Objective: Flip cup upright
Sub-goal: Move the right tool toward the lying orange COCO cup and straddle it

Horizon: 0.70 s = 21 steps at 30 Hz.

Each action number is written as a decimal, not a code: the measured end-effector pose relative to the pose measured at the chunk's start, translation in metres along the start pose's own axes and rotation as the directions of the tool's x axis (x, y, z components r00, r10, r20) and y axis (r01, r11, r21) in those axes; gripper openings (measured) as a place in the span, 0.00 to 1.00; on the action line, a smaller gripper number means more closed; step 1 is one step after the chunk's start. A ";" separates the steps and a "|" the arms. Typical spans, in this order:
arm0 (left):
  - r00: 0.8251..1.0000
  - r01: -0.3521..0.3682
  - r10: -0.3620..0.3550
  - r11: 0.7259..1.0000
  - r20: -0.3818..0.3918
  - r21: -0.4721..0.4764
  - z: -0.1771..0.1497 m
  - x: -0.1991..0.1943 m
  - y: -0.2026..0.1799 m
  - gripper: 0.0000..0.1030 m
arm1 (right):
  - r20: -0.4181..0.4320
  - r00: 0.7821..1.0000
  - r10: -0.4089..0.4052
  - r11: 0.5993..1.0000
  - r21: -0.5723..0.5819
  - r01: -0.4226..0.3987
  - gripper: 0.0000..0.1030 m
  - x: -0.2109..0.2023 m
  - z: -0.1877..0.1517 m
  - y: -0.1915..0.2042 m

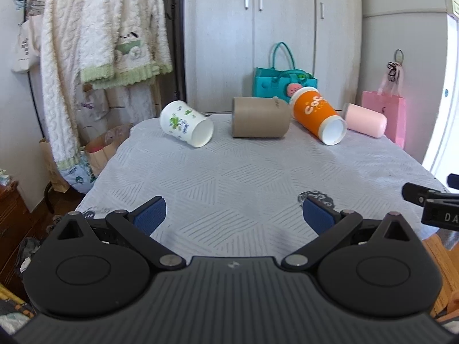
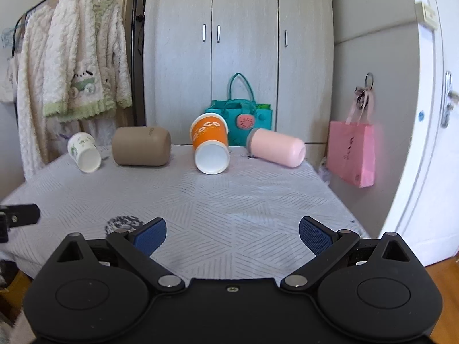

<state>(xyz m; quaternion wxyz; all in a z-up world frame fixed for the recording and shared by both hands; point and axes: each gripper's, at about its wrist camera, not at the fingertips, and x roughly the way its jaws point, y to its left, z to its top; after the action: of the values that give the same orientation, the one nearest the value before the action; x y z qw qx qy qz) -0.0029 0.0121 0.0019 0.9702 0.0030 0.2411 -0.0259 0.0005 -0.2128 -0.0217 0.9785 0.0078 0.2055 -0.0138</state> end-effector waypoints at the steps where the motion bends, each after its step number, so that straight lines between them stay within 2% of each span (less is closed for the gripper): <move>1: 1.000 0.006 -0.006 1.000 -0.007 0.006 0.004 0.001 -0.001 1.00 | -0.007 1.000 0.024 1.000 0.011 -0.024 0.98 0.001 0.002 -0.003; 4: 1.000 0.009 -0.009 1.000 -0.011 0.010 0.019 0.004 -0.001 1.00 | -0.030 0.994 0.110 0.994 0.009 -0.110 0.98 0.003 0.009 -0.012; 9: 0.999 0.030 -0.028 0.999 -0.047 0.044 0.052 0.022 0.000 1.00 | -0.050 0.984 0.171 0.983 -0.062 -0.174 0.98 0.006 0.032 -0.020; 15: 0.987 0.134 -0.131 0.991 -0.096 0.024 0.092 0.051 0.000 1.00 | -0.075 0.970 0.231 0.965 -0.109 -0.239 0.98 0.013 0.067 -0.025; 21: 0.972 0.209 -0.204 0.977 -0.121 0.032 0.124 0.077 -0.013 1.00 | -0.133 0.933 0.333 0.932 -0.104 -0.348 0.98 0.035 0.093 -0.020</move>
<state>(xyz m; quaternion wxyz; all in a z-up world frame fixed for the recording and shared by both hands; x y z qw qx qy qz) 0.1222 -0.0072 0.0759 0.9461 0.0012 0.2958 -0.1317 0.0697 -0.2352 0.0494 0.9513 -0.0175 0.2568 0.1697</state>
